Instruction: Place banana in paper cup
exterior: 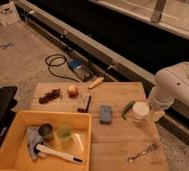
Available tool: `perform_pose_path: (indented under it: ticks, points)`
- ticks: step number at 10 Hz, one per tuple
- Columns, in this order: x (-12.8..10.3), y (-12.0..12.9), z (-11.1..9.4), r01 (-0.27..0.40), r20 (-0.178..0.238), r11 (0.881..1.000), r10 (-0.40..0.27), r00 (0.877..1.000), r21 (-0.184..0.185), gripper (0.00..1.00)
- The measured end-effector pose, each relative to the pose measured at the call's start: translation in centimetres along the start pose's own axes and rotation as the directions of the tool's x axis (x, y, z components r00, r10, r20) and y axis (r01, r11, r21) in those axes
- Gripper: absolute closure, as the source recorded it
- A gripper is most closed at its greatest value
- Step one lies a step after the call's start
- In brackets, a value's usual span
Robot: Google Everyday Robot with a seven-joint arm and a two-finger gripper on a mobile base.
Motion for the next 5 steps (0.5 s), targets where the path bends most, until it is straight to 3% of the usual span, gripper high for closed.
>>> perform_pose_path:
  ticks: [1, 3, 5]
  points:
    - [-0.2, -0.3, -0.3, 0.021, -0.017, 1.0, -0.02, 1.0, 0.024, 0.35]
    - [-2.7, -2.4, -1.8, 0.104, -0.024, 0.991, -0.102, 0.994, 0.087, 0.35]
    - [-7.8, -4.8, -2.6, 0.218, -0.031, 0.964, -0.216, 0.976, 0.149, 0.35]
